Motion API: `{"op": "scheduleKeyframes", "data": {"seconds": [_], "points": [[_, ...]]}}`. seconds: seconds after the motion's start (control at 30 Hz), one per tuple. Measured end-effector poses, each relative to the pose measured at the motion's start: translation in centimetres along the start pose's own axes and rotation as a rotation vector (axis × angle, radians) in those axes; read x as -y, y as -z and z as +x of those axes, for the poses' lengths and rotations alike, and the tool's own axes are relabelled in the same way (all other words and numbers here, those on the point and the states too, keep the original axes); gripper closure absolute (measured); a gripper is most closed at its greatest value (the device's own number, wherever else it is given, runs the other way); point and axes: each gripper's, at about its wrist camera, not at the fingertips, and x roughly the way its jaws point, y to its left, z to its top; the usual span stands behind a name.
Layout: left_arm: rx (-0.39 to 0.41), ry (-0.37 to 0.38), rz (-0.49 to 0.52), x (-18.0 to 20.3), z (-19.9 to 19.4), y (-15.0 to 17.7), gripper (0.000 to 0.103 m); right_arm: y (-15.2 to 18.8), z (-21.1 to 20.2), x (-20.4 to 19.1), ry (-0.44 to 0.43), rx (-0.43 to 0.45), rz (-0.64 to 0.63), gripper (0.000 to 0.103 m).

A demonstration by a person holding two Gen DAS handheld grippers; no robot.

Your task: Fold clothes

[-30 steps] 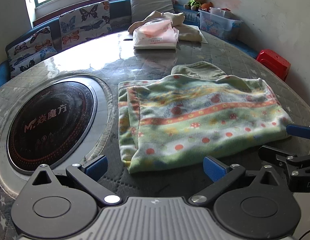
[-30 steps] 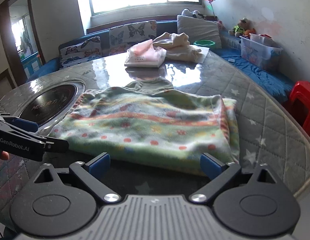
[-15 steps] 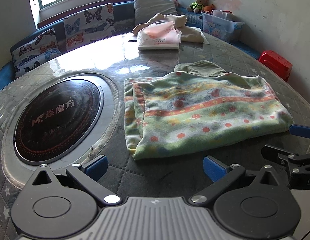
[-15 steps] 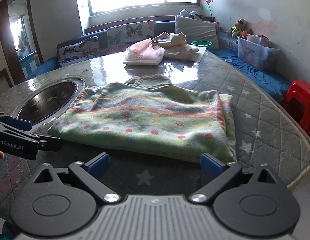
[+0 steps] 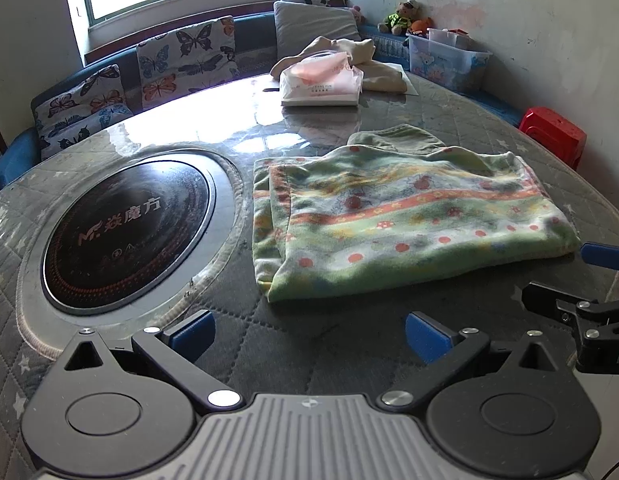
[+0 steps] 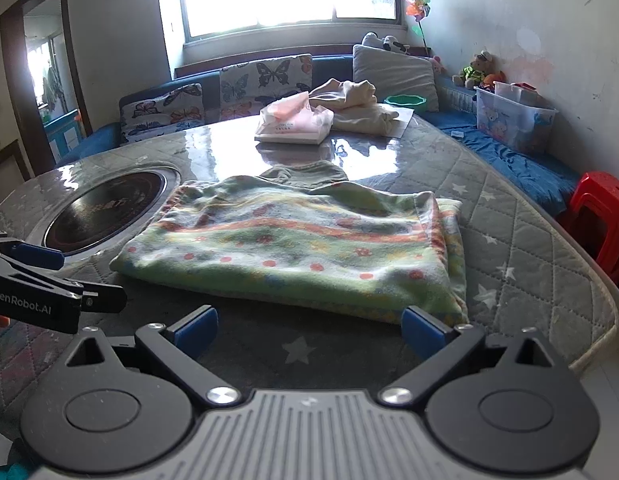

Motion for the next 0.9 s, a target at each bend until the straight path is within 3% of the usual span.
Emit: {"op": "scheduleKeyframes", "data": {"seconds": [0.9], "points": [[0.047, -0.009, 0.015, 1.5, -2.5, 2.4, 0.000, 2.1, -2.5, -1.2, -0.022, 0.033, -0.023, 0.001]]}}
